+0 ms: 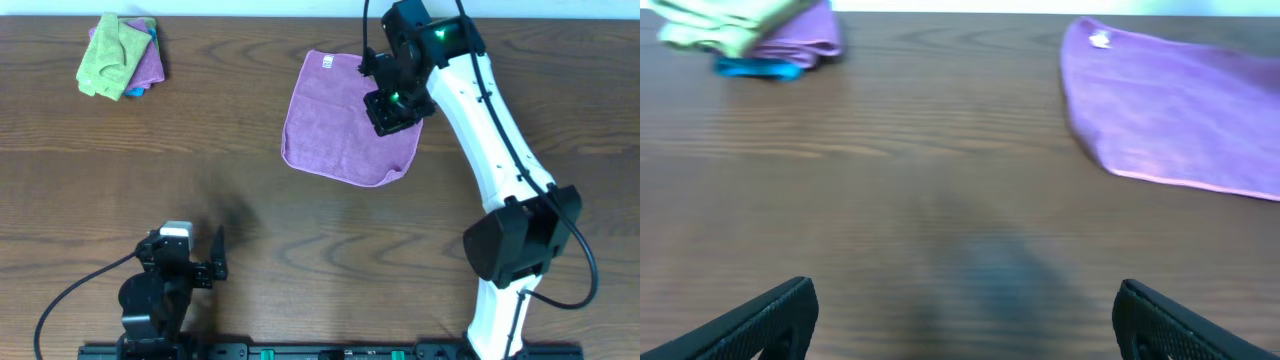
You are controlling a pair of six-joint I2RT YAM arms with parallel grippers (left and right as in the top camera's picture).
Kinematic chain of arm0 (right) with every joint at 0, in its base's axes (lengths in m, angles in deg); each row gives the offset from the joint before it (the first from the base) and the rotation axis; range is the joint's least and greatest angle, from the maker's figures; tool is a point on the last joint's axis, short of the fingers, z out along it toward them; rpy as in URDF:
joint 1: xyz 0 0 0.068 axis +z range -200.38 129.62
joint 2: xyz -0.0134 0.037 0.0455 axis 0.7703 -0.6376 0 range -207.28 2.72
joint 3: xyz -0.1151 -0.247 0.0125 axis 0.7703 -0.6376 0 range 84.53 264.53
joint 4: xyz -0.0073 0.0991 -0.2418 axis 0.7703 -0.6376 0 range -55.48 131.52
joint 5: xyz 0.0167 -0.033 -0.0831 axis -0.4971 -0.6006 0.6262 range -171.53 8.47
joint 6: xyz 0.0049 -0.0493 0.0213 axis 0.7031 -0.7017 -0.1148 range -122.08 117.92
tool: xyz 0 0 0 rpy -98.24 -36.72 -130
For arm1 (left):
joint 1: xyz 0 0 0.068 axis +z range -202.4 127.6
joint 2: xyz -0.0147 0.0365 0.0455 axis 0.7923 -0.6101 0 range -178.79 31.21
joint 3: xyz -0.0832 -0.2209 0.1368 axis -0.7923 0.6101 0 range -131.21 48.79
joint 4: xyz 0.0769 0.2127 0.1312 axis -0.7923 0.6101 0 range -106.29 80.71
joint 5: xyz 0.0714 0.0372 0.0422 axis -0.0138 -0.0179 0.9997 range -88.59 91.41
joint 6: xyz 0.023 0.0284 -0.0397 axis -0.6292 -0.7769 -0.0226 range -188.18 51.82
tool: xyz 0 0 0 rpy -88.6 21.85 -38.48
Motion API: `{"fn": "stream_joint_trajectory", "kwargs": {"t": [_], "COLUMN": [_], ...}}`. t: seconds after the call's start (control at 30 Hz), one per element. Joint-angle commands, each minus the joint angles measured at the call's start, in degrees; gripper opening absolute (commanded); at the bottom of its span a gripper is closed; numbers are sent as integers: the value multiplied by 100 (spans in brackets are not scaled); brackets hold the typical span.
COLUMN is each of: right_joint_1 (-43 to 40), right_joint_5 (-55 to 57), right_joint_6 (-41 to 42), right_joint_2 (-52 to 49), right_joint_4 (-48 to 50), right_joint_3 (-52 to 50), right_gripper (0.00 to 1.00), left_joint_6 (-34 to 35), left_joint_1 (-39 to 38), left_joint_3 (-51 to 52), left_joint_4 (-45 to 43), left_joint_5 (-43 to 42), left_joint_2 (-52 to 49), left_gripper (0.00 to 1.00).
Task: Fold the cloth
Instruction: 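Release the cloth and raise the right gripper, then move both grippers to the cloth's left and right edges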
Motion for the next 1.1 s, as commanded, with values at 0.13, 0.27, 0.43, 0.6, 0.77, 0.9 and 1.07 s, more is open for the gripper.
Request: {"fn": "stream_joint_trajectory", "kwargs": {"t": [0.13, 0.27, 0.43, 0.6, 0.77, 0.9, 1.07], "right_joint_1": [-166, -188, -136, -107, -74, -114, -214], "right_joint_5": [210, 212, 208, 190, 195, 192, 195], "right_joint_6": [-72, -72, -72, -72, -72, -42, 192], "right_joint_2": [125, 125, 125, 125, 125, 125, 125], "right_joint_4": [-52, 2, 2, -39, 55, 516, 835], "right_joint_3": [35, 35, 35, 35, 35, 35, 35], "right_gripper": [1, 1, 2, 2, 1, 1, 1], "left_joint_6": [92, 92, 87, 90, 986, 1316, 1263], "left_joint_1": [-24, -24, -24, -24, -26, -26, -26], "left_joint_3": [105, 105, 105, 105, 105, 101, -273], "left_joint_4": [-210, -627, -964, -1899, -2597, -3294, -3724], "left_joint_5": [-745, -1060, -1233, -1683, -2131, -2133, -2282], "left_joint_2": [35, 35, 35, 35, -138, -1167, -2765], "left_gripper": [95, 95, 95, 96, 95, 95, 95]}}
